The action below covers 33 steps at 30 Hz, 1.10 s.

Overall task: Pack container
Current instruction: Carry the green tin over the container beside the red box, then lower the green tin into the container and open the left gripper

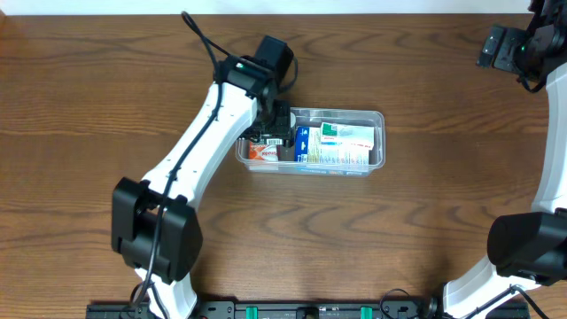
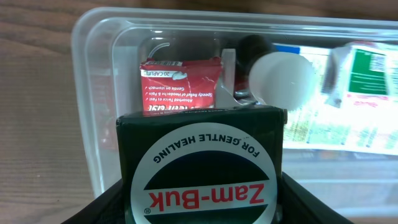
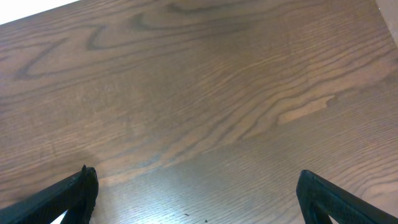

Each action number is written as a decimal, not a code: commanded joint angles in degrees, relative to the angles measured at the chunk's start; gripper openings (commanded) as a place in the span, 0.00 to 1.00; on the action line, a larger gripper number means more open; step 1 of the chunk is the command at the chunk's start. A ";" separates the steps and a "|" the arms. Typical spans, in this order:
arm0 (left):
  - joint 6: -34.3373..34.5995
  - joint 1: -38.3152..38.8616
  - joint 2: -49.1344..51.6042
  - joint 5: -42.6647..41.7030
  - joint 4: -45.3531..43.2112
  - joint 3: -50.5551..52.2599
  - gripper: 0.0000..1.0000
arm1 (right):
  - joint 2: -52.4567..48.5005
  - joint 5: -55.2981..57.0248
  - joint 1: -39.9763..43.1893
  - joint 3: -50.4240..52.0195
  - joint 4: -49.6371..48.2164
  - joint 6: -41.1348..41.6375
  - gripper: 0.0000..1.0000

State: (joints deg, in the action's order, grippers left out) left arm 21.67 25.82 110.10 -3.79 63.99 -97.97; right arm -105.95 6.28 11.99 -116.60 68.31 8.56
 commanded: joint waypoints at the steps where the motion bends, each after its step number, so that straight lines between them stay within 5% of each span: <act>1: 1.60 -0.02 1.18 2.19 0.04 0.35 0.59 | -0.11 0.35 0.37 -0.28 0.09 0.63 0.99; 23: 2.67 -0.02 1.46 4.26 -7.74 8.41 0.60 | -0.11 0.37 0.37 -0.28 0.09 0.63 0.99; 33: 2.67 -0.02 1.46 4.26 -7.76 8.50 0.68 | -0.11 0.37 0.37 -0.28 0.07 0.63 0.99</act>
State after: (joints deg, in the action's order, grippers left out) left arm 24.03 25.82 111.22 -0.40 56.27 -89.69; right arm -105.95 6.26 11.99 -116.60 68.31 8.56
